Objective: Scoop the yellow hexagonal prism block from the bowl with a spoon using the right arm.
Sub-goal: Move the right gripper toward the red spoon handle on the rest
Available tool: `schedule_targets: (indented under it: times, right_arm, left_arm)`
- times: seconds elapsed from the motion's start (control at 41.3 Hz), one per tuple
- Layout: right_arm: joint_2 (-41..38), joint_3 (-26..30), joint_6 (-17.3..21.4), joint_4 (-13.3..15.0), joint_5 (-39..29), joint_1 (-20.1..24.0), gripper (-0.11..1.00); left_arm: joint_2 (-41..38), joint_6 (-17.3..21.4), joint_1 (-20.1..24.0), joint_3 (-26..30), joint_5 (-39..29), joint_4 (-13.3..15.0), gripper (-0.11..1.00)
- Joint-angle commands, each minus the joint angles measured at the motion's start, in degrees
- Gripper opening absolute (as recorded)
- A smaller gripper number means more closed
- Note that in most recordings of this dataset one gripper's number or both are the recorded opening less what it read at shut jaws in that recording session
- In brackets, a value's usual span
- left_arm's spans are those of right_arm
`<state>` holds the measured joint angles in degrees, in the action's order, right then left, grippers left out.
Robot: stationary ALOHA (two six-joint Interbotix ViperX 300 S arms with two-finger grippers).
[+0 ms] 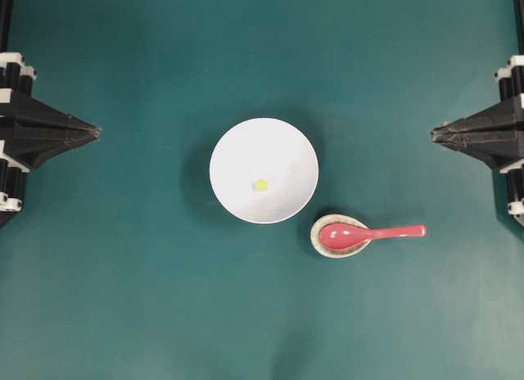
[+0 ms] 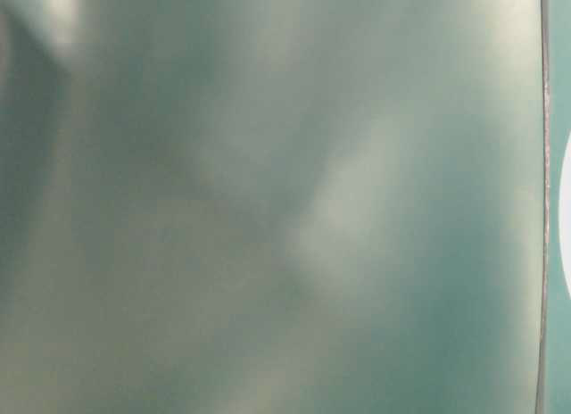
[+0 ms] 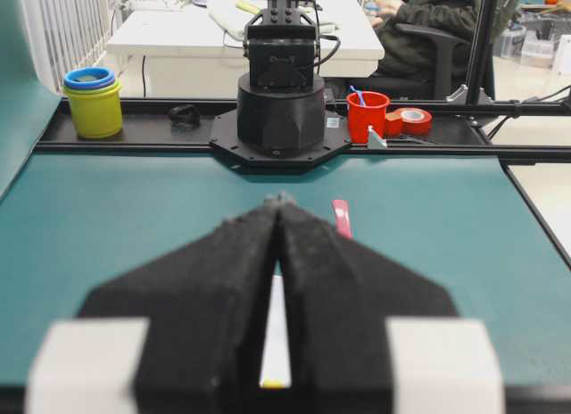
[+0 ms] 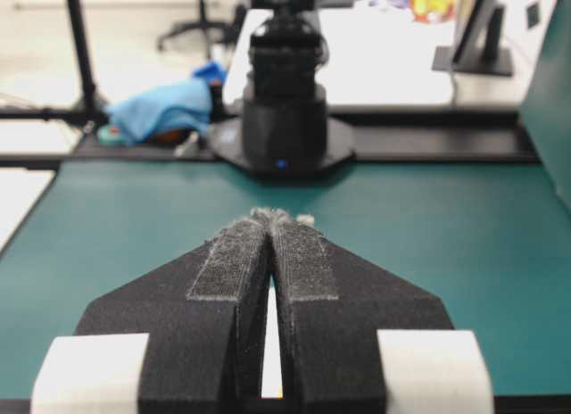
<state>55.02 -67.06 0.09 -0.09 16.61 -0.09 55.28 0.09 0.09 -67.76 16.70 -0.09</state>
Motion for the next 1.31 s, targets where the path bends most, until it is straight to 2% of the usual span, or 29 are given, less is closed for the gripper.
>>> schedule_targets:
  times: [0.0,0.339,0.412,0.485,0.63,0.751,1.139,1.284]
  right_arm:
    - [-0.5,0.8,-0.3,0.0,0.0,-0.5,0.0]
    - [-1.2,1.2,0.1,0.0,0.2,-0.5,0.01]
    - [-1.2,1.2,0.2,0.0,-0.1,-0.5,0.05]
    - [-1.3,1.2,0.4,0.0,-0.2,-0.5,0.15]
    - [-2.1,1.0,0.4,0.0,-0.9,-0.4,0.44]
    - [-3.7,0.7,0.4,-0.1,-0.9,-0.4,0.57]
    - [-10.1,-0.9,0.4,-0.4,-0.4,1.8,0.56]
    - [-14.9,-2.5,0.4,-1.4,2.9,3.3,0.56]
  left_arm:
    - [-0.5,-0.1,0.1,0.9,-1.0,-0.4,0.0]
    - [-0.4,-0.2,2.0,0.9,-2.1,-0.4,0.01]
    - [-0.5,-0.3,2.2,0.9,-2.5,-0.4,0.01]
    - [-0.4,-0.3,2.2,0.9,-2.9,-0.4,0.01]
    - [-0.5,-0.4,2.2,0.9,-3.3,-0.4,0.01]
    - [-0.4,-0.4,2.2,0.9,-3.3,-0.4,0.01]
    - [-0.4,-0.4,2.2,0.9,-3.2,-0.4,0.01]
    - [-0.4,-0.4,2.2,0.9,-3.2,-0.4,0.0]
